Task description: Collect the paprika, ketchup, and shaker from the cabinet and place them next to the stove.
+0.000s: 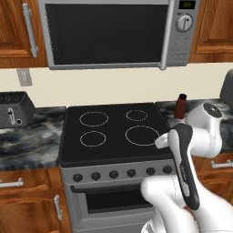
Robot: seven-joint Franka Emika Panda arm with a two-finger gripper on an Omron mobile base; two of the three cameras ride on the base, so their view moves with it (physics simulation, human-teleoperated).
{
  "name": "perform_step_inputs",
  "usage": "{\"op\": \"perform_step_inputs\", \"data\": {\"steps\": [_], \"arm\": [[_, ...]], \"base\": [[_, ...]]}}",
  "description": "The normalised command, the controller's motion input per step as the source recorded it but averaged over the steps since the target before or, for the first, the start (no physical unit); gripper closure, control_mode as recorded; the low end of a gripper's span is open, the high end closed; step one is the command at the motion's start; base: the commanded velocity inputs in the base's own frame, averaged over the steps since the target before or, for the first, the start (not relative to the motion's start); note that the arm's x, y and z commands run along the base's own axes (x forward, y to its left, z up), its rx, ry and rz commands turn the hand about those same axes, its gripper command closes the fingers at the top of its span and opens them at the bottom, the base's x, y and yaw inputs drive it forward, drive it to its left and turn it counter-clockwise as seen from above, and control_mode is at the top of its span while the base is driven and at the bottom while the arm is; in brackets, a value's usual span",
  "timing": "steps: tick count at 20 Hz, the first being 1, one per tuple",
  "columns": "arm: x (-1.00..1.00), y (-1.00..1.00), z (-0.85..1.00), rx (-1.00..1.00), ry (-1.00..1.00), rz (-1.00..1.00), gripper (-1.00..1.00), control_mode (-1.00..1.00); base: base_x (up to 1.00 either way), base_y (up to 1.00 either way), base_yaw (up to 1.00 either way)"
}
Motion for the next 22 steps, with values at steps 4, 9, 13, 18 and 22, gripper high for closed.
{"op": "perform_step_inputs", "data": {"steps": [4,9,13,18,22], "arm": [[0.00,0.00,0.00,0.00,0.00,0.00,-1.00,1.00],[0.00,0.00,0.00,0.00,0.00,0.00,-1.00,1.00],[0.00,0.00,0.00,0.00,0.00,0.00,-1.00,1.00],[0.00,0.00,0.00,0.00,0.00,0.00,-1.00,1.00],[0.00,0.00,0.00,0.00,0.00,0.00,-1.00,1.00]], "base": [[-0.91,0.58,-0.07],[-0.88,0.86,-0.01],[-0.67,0.97,0.01],[-0.45,0.93,0.20],[-0.22,0.80,0.32]]}}
